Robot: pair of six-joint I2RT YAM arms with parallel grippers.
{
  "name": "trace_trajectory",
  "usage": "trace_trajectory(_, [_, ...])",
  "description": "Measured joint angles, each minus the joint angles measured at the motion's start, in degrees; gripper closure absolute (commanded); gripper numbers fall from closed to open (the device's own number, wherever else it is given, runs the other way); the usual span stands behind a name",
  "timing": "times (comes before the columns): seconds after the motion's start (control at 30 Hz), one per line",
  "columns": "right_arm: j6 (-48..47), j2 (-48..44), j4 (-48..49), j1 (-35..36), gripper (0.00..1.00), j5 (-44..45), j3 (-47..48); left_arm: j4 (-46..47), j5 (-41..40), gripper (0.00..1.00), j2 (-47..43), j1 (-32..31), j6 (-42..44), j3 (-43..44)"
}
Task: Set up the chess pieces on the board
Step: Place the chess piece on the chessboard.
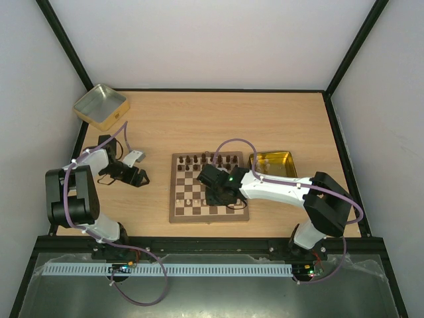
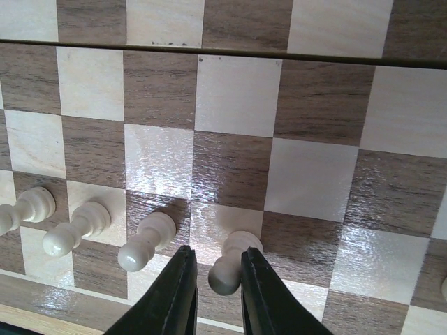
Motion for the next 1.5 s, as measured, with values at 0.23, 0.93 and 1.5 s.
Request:
trace_trajectory(0.23, [0.0,0.0,0.5,0.0,0.87,-0.4,-0.2,0.1,0.0,0.18,0.0,0.0,0.0,-0.1])
trace_trajectory(0.93, [0.1,0.0,3.1,0.0,0.89,-0.4,-1.5,0.1,0.0,0.18,0.0,0.0,0.0,-0.2])
trace_trajectory(1.5, [0.6,-0.5,3.4,0.0,0.82,-0.4,-3.0,0.1,-0.1,0.18,0.0,0.1,0.0,-0.4])
